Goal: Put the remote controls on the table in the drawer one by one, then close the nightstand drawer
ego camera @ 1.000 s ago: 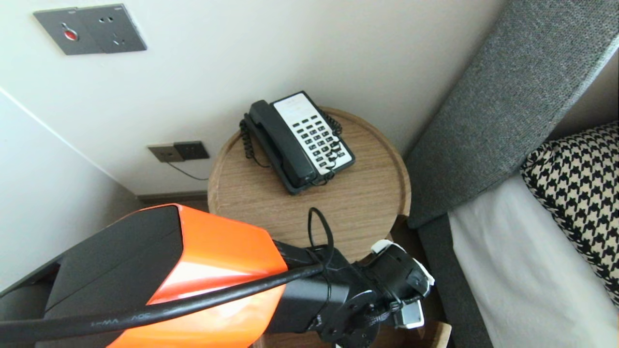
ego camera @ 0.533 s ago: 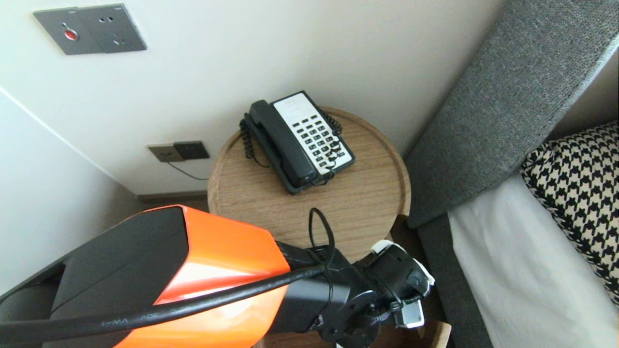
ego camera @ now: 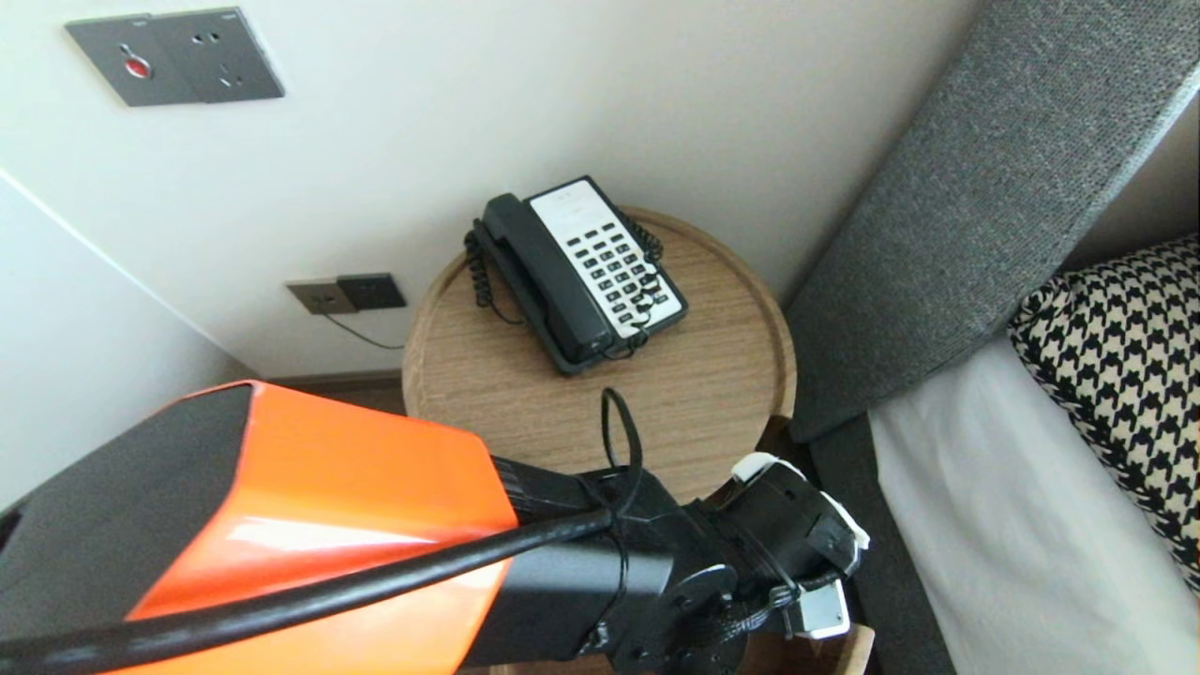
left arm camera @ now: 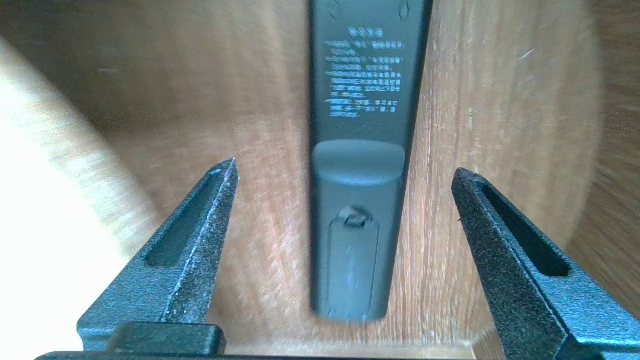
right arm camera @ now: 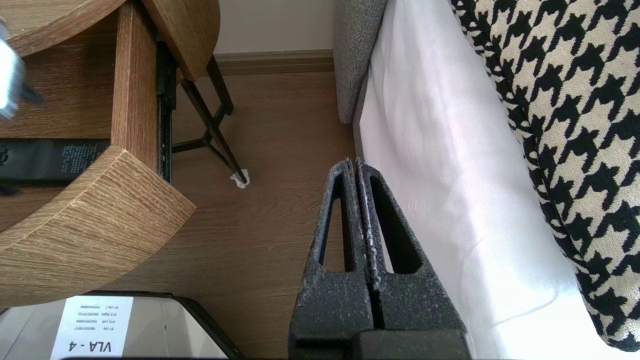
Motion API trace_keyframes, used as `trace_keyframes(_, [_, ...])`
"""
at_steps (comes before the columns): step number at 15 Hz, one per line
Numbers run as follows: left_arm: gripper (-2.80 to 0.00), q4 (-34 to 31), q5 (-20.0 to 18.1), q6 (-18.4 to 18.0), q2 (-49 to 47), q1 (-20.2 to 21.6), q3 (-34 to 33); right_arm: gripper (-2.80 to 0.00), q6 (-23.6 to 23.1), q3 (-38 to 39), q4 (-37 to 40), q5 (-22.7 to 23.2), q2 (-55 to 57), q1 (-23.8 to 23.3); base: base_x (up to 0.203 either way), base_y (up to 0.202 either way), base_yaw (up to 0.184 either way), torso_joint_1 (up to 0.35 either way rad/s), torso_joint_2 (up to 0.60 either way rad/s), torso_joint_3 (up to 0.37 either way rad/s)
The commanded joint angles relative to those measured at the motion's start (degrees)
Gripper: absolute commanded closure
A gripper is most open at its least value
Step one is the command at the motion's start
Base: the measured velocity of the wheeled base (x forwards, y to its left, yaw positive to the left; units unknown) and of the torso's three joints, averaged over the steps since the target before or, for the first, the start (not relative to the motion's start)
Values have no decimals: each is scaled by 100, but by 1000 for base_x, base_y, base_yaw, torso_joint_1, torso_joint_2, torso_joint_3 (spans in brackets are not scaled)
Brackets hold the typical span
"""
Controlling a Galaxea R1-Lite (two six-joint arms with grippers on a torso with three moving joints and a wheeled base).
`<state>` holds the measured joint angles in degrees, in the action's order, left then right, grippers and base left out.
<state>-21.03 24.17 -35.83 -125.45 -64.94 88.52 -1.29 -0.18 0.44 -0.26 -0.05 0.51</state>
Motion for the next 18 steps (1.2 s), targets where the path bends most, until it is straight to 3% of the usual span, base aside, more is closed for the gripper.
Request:
trace_keyframes(1, [-280, 0, 52, 18, 500, 7, -32, 0, -3, 1, 0, -1, -39, 2, 0, 0, 0, 0, 0, 0])
trace_keyframes(7, [-280, -61, 295, 497, 1549, 8, -600, 0, -3, 1, 0, -1, -39, 2, 0, 0, 0, 0, 0, 0])
trace_keyframes(8, [0, -47, 335, 520, 1741, 8, -797, 0, -3, 1, 0, -1, -37, 2, 0, 0, 0, 0, 0, 0])
trace_keyframes(18, [0, -7, 463, 873, 3612, 147, -2255, 0, -3, 1, 0, -1, -39, 2, 0, 0, 0, 0, 0, 0])
